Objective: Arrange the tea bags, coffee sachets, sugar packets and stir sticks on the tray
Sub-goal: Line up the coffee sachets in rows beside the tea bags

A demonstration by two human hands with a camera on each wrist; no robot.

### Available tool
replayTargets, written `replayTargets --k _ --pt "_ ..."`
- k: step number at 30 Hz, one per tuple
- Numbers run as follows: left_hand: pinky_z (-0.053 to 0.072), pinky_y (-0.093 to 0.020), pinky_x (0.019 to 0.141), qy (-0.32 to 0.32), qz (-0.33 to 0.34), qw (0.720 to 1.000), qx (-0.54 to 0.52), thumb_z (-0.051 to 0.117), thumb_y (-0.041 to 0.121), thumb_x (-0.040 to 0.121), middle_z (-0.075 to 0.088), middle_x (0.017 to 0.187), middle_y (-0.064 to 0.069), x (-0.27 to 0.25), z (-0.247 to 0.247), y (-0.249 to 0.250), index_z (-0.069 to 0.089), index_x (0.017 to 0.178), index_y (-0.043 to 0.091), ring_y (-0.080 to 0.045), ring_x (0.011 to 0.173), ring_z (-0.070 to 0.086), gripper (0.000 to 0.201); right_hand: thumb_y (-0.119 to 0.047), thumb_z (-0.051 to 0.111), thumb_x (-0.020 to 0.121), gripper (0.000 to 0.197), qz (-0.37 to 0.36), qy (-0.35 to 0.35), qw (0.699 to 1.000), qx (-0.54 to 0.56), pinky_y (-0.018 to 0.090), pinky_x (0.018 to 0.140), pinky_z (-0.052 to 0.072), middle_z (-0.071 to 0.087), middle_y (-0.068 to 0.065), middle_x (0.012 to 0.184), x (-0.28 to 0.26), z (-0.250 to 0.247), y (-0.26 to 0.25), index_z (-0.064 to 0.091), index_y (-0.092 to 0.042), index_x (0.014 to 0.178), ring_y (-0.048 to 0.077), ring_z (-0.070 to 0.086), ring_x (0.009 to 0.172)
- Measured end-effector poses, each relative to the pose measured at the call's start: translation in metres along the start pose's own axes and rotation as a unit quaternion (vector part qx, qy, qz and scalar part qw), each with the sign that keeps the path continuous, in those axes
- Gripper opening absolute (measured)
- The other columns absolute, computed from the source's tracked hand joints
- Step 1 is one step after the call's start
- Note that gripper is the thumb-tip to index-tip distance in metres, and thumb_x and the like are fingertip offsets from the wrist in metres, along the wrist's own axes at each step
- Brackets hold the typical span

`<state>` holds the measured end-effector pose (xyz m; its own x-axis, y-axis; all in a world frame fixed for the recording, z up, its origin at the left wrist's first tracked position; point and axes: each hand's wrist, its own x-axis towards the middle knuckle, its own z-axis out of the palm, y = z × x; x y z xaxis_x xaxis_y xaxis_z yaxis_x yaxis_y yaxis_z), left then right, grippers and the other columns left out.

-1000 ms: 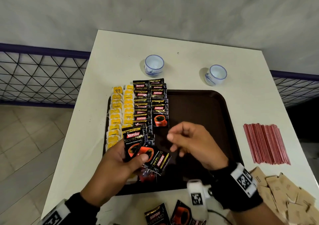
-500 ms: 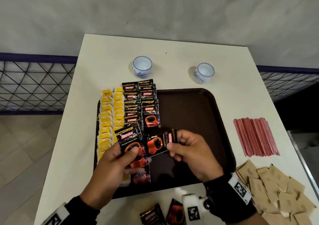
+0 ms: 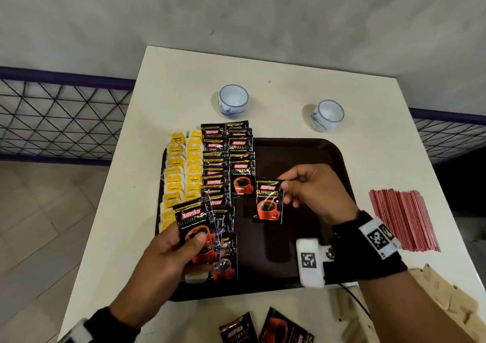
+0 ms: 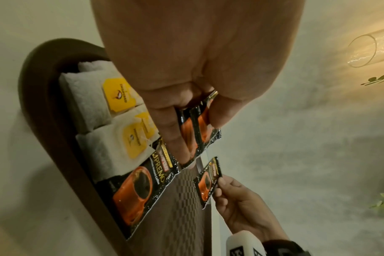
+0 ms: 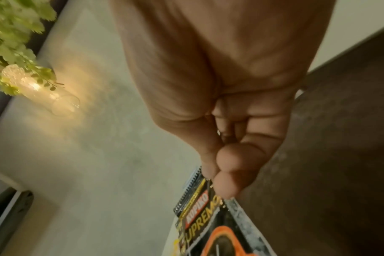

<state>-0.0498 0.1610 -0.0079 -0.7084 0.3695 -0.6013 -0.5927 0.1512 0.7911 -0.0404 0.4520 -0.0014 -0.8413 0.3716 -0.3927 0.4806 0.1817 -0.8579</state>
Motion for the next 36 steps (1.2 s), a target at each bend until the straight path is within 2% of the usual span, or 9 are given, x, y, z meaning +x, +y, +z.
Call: replayTargets --k 4,5,8,10,16,23,26,30,36 --pt "0.060 -0.043 0.084 -0.004 0.014 1.000 0.027 0.057 0.014 0.098 0.078 0.107 0.002 -0.001 -0.001 -0.001 0.067 0.115 0.028 -0.020 0.100 0.075 0.024 0.008 0.065 0.088 0.006 0.014 -0.009 1.000 -0.012 0.022 0.042 0.047 0.066 0.015 0.060 0.016 0.018 0.000 0.069 0.005 0.085 0.017 0.061 0.048" --pt "0.060 -0.044 0.085 -0.007 0.015 0.999 0.031 0.057 0.014 0.099 0.078 0.108 0.002 -0.001 -0.001 -0.001 0.067 0.116 0.028 -0.020 0.101 0.075 0.024 0.008 0.066 0.088 0.005 0.013 -0.009 1.000 -0.015 0.022 0.042 0.047 0.066 0.013 0.059 0.020 0.022 0.000 0.069 0.005 0.085 0.017 0.061 0.048" --pt "0.063 -0.036 0.071 -0.014 0.010 1.000 0.021 0.056 0.009 0.099 0.078 0.106 -0.005 0.001 0.000 -0.002 0.066 0.117 0.020 -0.026 0.096 0.076 0.024 0.004 0.068 0.087 0.008 0.013 -0.010 0.999 -0.032 0.024 0.044 0.049 0.066 0.007 0.057 0.030 0.030 0.000 0.068 -0.001 0.082 0.019 0.064 0.050" --pt "0.064 -0.034 0.067 -0.013 0.009 1.000 0.019 0.056 0.007 0.099 0.078 0.105 -0.007 0.001 0.000 -0.003 0.066 0.117 0.017 -0.028 0.094 0.076 0.023 0.003 0.068 0.088 0.009 0.016 -0.011 0.999 -0.045 0.026 0.046 0.050 0.067 0.007 0.057 0.035 0.034 0.001 0.068 -0.004 0.082 0.020 0.066 0.053" --pt "0.062 -0.052 0.082 -0.008 0.007 1.000 0.029 0.058 0.009 0.098 0.077 0.106 -0.007 0.002 -0.001 -0.008 0.067 0.117 0.016 -0.031 0.095 0.076 0.023 0.003 0.067 0.088 0.012 0.036 -0.001 0.999 -0.032 0.031 0.050 0.055 0.066 0.011 0.059 0.039 0.045 0.005 0.064 -0.005 0.081 0.030 0.069 0.057" --pt "0.065 -0.040 0.073 -0.017 0.013 0.999 0.025 0.057 0.005 0.097 0.078 0.102 -0.006 0.001 0.000 -0.009 0.067 0.113 0.017 -0.029 0.092 0.076 0.022 0.001 0.067 0.089 0.010 0.054 0.017 0.998 -0.022 0.035 0.056 0.058 0.068 0.009 0.061 0.040 0.053 0.007 0.063 -0.006 0.083 0.031 0.070 0.058" --pt "0.065 -0.038 0.072 -0.019 0.018 0.999 0.028 0.058 0.005 0.097 0.078 0.103 -0.004 0.001 0.000 -0.010 0.067 0.114 0.017 -0.028 0.091 0.076 0.022 0.001 0.067 0.089 0.009 0.059 0.021 0.998 -0.016 0.035 0.056 0.059 0.068 0.006 0.062 0.040 0.054 0.008 0.063 -0.006 0.084 0.030 0.071 0.058" --pt "0.065 -0.037 0.070 -0.023 0.018 0.999 0.022 0.057 0.004 0.098 0.078 0.102 -0.006 0.002 -0.001 -0.012 0.066 0.115 0.015 -0.028 0.090 0.077 0.022 -0.001 0.067 0.089 0.008 0.061 0.024 0.998 -0.018 0.042 0.064 0.062 0.070 0.013 0.065 0.039 0.055 0.008 0.062 -0.006 0.086 0.033 0.073 0.062" --pt "0.064 -0.042 0.074 -0.030 0.034 0.998 0.033 0.058 0.005 0.097 0.077 0.107 -0.006 0.003 -0.002 -0.013 0.066 0.117 0.017 -0.029 0.094 0.076 0.025 -0.001 0.069 0.088 0.009 0.066 0.032 0.997 -0.001 0.047 0.068 0.063 0.071 0.010 0.065 0.039 0.054 0.006 0.062 -0.006 0.088 0.033 0.073 0.062"
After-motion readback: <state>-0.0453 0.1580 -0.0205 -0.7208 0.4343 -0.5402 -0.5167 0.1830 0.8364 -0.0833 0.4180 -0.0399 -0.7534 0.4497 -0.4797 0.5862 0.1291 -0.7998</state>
